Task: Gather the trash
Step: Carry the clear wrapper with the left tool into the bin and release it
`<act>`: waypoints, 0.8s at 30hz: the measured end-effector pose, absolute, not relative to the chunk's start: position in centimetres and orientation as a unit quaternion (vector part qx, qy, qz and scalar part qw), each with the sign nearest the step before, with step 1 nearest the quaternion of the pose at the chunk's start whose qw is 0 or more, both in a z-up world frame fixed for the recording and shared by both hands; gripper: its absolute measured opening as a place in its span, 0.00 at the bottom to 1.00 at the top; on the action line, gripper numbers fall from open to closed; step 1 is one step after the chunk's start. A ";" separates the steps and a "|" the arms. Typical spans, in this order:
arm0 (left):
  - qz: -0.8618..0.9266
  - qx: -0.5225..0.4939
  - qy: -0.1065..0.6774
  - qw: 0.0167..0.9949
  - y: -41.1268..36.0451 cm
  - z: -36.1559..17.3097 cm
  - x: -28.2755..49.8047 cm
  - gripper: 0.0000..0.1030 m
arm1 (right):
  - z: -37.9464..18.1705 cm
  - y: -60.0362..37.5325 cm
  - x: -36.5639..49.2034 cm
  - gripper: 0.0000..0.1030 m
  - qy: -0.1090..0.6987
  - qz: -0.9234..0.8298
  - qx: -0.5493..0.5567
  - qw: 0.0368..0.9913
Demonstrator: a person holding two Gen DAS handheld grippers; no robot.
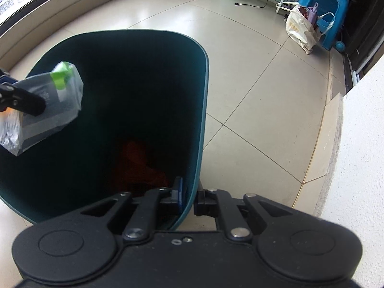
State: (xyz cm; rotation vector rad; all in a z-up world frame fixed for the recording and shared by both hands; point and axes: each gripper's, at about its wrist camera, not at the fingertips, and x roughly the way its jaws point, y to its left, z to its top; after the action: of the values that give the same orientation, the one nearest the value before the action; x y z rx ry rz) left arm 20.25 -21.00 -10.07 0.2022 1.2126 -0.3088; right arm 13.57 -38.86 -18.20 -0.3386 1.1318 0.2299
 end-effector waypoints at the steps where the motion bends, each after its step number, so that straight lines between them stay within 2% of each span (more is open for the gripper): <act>1: -0.145 0.098 0.568 0.804 -21.1 -10.5 20.5 0.10 | -18.3 -38.7 13.6 0.08 0.533 0.110 -0.165 0.822; 15: -0.144 0.122 0.600 0.778 -22.3 -16.3 22.3 0.10 | -18.9 -37.2 13.5 0.09 0.539 0.115 -0.197 0.811; 24: -0.177 0.081 0.588 0.785 -21.4 -15.0 21.2 0.11 | -19.0 -37.0 13.4 0.09 0.539 0.113 -0.194 0.812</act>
State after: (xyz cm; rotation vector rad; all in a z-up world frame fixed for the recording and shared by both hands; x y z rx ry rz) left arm 21.15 -21.44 -15.01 0.1755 1.2686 -0.3822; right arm 13.35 -36.97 -18.99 -0.4149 1.1512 0.2407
